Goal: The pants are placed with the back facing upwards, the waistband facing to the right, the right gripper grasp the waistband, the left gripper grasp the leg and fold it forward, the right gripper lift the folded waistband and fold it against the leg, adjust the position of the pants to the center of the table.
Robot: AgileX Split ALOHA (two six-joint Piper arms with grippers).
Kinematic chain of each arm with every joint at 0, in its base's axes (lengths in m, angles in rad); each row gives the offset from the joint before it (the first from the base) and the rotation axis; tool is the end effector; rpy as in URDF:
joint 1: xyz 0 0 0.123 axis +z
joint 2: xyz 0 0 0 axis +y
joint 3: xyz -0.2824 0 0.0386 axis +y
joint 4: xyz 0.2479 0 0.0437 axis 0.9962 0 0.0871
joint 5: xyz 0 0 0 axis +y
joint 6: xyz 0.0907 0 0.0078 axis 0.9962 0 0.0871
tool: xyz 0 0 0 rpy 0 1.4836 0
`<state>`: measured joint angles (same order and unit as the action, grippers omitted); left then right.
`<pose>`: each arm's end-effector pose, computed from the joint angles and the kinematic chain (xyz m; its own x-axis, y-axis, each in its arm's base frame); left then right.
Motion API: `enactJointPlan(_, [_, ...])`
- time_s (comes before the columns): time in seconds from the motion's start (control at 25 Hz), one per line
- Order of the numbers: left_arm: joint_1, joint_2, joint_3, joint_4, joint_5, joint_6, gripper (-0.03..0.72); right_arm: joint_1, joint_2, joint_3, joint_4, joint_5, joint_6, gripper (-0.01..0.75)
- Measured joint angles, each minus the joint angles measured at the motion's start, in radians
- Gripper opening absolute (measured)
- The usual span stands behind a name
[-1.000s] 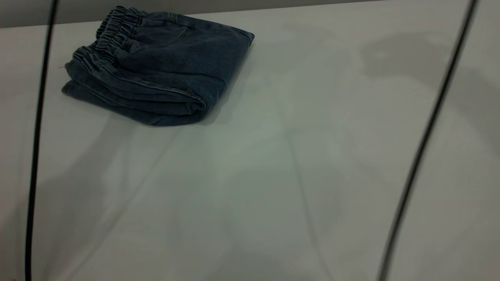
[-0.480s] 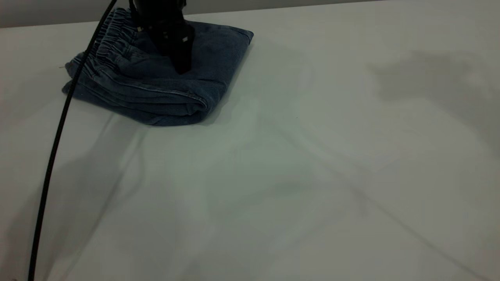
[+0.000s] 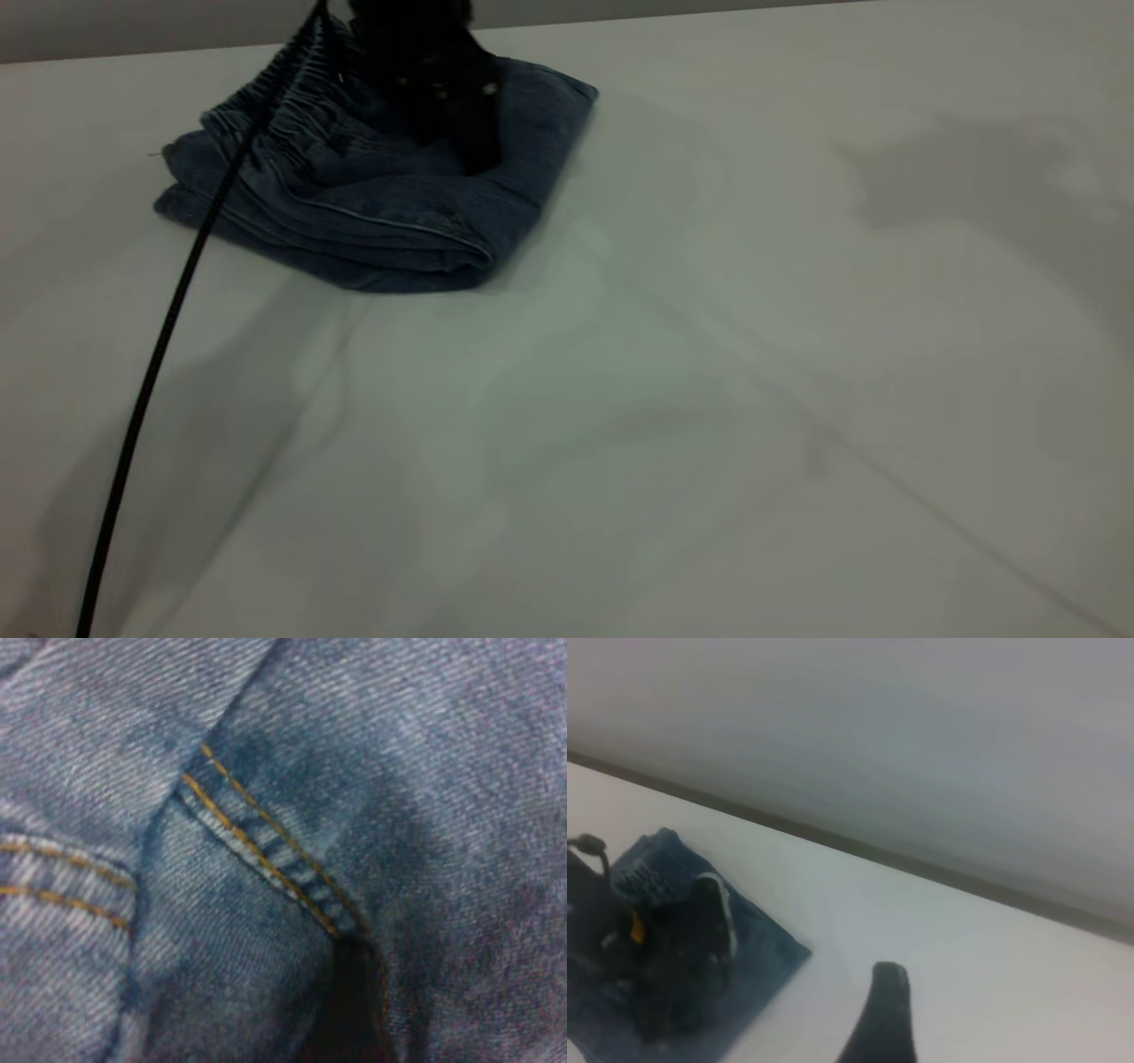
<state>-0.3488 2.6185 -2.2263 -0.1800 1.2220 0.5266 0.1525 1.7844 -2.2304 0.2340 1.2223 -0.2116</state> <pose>0.4778 -0.1901 0.0866 -0.6848 0.7189 -0.1191 0.7286 0.6728 -0.1283 0.3641 0.0760 0.4812 -0.5753 -0.2168 -0.7887 -0.3939 0.9185 0.0348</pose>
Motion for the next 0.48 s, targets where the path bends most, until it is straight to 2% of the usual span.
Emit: enactJointPlan(0.48, [-0.191,0.001,-0.010,-0.003,0.002,-0.371,0.529,0.000,0.000,0.000,0.000,-0.001,0.000,0.588])
